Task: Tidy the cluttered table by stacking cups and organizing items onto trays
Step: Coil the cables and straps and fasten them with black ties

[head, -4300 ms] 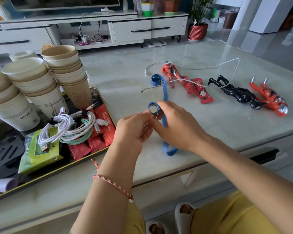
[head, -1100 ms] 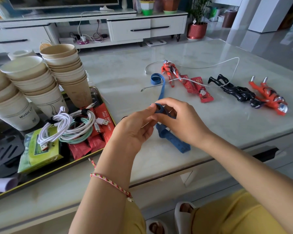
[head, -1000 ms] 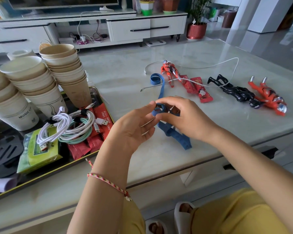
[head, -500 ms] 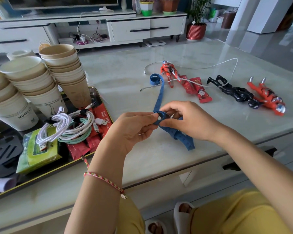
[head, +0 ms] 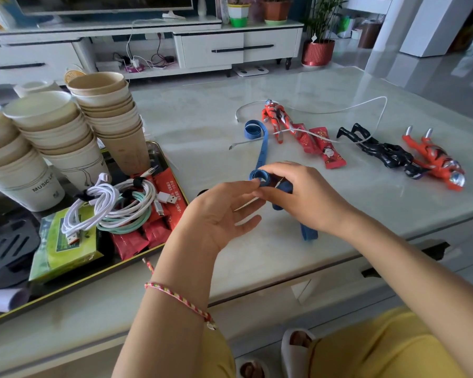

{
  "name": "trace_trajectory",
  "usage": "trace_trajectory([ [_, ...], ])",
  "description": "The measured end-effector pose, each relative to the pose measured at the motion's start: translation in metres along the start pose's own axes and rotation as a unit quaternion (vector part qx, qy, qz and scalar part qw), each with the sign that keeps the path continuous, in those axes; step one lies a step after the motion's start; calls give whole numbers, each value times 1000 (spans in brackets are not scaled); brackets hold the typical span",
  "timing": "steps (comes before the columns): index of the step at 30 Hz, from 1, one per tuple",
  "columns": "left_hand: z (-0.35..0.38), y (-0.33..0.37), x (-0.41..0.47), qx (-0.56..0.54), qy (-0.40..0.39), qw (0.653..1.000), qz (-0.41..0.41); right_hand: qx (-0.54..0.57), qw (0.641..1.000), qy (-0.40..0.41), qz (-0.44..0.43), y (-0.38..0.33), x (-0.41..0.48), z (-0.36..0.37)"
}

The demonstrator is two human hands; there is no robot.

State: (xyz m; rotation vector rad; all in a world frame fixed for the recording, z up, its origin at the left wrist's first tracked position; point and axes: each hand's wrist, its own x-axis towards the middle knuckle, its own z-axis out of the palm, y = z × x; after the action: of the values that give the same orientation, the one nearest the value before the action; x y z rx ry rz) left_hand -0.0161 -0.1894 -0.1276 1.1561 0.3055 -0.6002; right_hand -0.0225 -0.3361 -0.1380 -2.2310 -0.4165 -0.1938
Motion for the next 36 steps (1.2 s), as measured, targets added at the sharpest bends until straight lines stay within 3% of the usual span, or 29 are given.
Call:
trace_trajectory([
  [5, -4, -1, 3, 162, 47, 984, 58, -55, 994, -94, -26, 1, -3, -8],
  [10, -8, -2, 5, 224, 64, 970, 71, -32, 996, -78, -15, 0, -6, -7],
  [19, 11, -8, 7, 29, 104, 994, 38, -24, 997, 70, 13, 1, -8, 8],
  [23, 11, -8, 4, 6, 63, 998, 8, -21, 997, 74, 13, 0, -8, 7],
  [26, 7, -3, 2, 53, 31, 998, 3, -40, 999, 7, 2, 2, -6, -3],
  [29, 5, -2, 2, 110, 62, 991, 45, -55, 998, -41, -12, 3, -6, -9],
  [32, 0, -3, 2, 193, 76, 974, 92, -64, 996, -54, -12, 3, -6, -11],
  [36, -5, -1, 1, 262, 47, 961, 80, -56, 997, -52, -16, 4, -8, -9],
])
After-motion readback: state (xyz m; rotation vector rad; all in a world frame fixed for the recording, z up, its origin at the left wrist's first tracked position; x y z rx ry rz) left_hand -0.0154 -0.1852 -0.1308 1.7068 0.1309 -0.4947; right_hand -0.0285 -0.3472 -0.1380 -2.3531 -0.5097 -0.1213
